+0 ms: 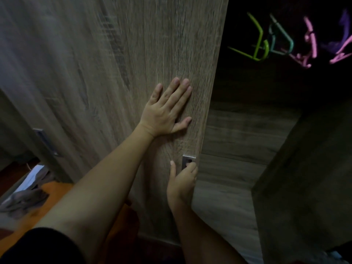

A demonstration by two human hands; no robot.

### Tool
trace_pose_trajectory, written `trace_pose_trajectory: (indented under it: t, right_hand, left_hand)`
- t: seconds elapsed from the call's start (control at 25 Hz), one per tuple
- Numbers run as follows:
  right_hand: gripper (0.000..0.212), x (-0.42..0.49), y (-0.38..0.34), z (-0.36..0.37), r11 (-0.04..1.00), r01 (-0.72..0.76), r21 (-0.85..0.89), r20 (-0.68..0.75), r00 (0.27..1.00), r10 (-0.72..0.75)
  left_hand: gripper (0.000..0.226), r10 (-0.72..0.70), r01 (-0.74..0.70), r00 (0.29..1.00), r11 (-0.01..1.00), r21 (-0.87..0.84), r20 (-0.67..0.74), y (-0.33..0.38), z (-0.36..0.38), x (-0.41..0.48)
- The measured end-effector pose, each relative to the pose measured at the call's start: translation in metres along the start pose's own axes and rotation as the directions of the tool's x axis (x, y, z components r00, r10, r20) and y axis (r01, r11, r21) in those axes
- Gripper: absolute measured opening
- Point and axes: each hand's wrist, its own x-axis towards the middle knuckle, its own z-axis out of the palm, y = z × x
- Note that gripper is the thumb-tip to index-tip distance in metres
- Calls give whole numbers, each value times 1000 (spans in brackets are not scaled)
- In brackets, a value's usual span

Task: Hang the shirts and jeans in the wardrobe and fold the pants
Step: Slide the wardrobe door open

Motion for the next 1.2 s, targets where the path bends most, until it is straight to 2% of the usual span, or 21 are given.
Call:
trace_pose_trajectory:
  t: [0.6,0.88,1.0,1.08,1.2]
  right_hand:
    - [40,0,-8,44,1000,15,-19,44,999,-14]
    - [33,9,8,64,967,127,-219,-42,989,-139]
    - [34,12,15,54,934,244,-263,63,970,-235]
    - [36,11,16,40,901,311,-303,169,948,-270]
    - [23,14,18,21,882,376,-283,182,924,-336]
  left_hand:
    - [86,15,-17,999,998,56,48,-46,-5,-29]
    - [86,-3,0,997,999,44,79,-51,-5,-33]
    - [86,-35,32,991,999,24,127,-49,-12,-27]
    - [83,-85,91,970,996,-17,228,-42,-28,-22]
    - [63,-262,296,890,955,-36,374,-17,-77,-29]
